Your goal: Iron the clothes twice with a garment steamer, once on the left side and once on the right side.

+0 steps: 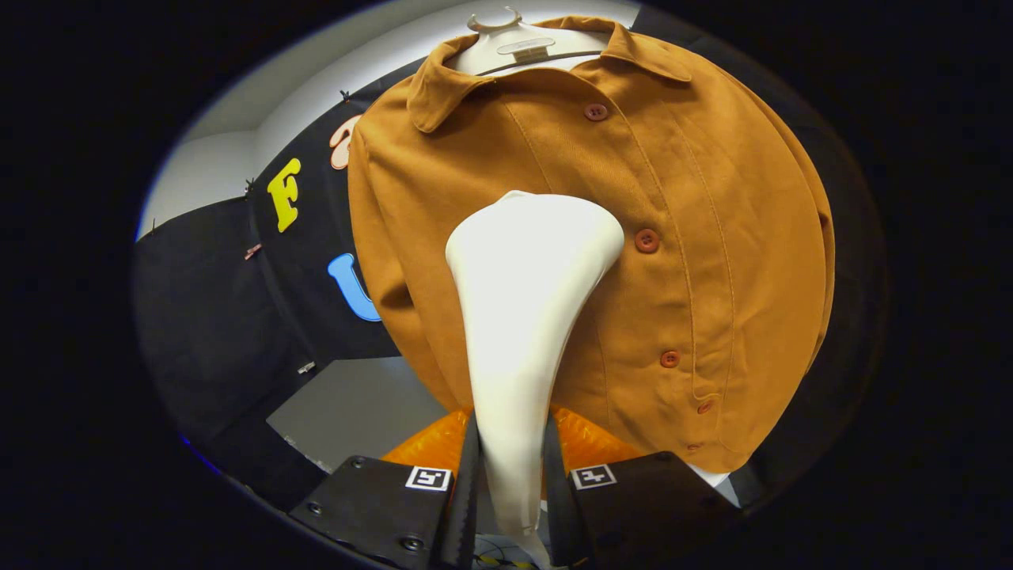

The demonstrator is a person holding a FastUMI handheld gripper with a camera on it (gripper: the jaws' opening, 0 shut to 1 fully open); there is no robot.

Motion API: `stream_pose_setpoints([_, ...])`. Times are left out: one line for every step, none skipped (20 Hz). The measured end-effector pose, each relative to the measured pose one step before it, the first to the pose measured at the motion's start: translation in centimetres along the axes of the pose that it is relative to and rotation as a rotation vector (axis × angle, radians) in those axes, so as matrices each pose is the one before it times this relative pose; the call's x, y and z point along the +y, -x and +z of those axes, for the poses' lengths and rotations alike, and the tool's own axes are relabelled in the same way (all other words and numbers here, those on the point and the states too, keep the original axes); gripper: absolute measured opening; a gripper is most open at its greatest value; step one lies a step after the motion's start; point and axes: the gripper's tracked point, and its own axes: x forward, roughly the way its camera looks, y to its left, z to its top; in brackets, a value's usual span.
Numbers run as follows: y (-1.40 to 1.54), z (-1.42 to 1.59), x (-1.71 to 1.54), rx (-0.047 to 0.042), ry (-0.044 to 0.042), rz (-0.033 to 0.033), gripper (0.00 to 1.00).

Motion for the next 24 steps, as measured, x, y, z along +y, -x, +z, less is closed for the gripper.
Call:
stream_pose_setpoints([-0.113, -0.404, -0.209, 0.0075, 0.00234, -0.00397, 0.4])
stream_pose_setpoints([-0.103, -0.392, -0.229, 0.00785, 0.00157, -0.00467, 0.4])
stream_pose_setpoints([-0.059, -0.397, -0.197, 0.00951, -0.00093, -0.00422, 0.4])
stream_pose_setpoints([-0.177, -0.49, -0.126, 0.01172, -0.00188, -0.00263, 0.4])
stream_pose_setpoints([-0.143, -0.466, -0.191, 0.01219, -0.00215, -0.00286, 0.4])
stream_pose_setpoints([-0.046, -0.373, -0.132, 0.01286, -0.0021, -0.00357, 0.4])
stream_pose_setpoints([-0.2, -0.485, -0.162, 0.0118, -0.00194, -0.00436, 0.4])
stream_pose_setpoints([-0.204, -0.555, -0.304, 0.01109, -0.00223, -0.00513, 0.4])
stream_pose_setpoints([-0.208, -0.357, -0.052, 0.01119, -0.00181, -0.00523, 0.4])
stream_pose_setpoints([-0.084, -0.478, -0.227, 0.01041, -0.00335, -0.0055, 0.4])
stream_pose_setpoints([-0.079, -0.523, -0.196, 0.01091, -0.00337, -0.00493, 0.4])
stream_pose_setpoints([-0.13, -0.653, -0.265, 0.01234, -0.00454, -0.00493, 0.4])
stream_pose_setpoints([-0.12, -0.516, -0.13, 0.01335, -0.00551, -0.00402, 0.41])
stream_pose_setpoints([-0.09, -0.771, -0.2, 0.01446, -0.00537, -0.00416, 0.4])
stream_pose_setpoints([-0.086, -0.682, -0.216, 0.01441, -0.00565, -0.00505, 0.41])
stream_pose_setpoints([-0.061, -0.603, -0.309, 0.01482, -0.00776, -0.0062, 0.4])
stream_pose_setpoints([-0.169, -0.478, -0.202, 0.01602, -0.0102, -0.00551, 0.4])
stream_pose_setpoints([-0.149, -0.568, -0.172, 0.01365, -0.01188, -0.003, 0.4])
stream_pose_setpoints([-0.094, -0.471, -0.158, 0.01237, -0.00665, -0.00444, 0.4])
stream_pose_setpoints([0.119, -0.381, -0.076, 0.01037, -0.00237, -0.00452, 0.41])
stream_pose_setpoints([0.16, -0.409, 0.001, 0.00833, 0.00175, -0.00392, 0.41])
stream_pose_setpoints([0.189, -0.439, 0.089, 0.00626, 0.00928, -0.00354, 0.41])
stream_pose_setpoints([0.495, -0.218, 0.074, 0.00001, 0.01071, -0.00286, 0.41])
stream_pose_setpoints([0.699, -0.151, 0.061, -0.00259, 0.00791, -0.00335, 0.41])
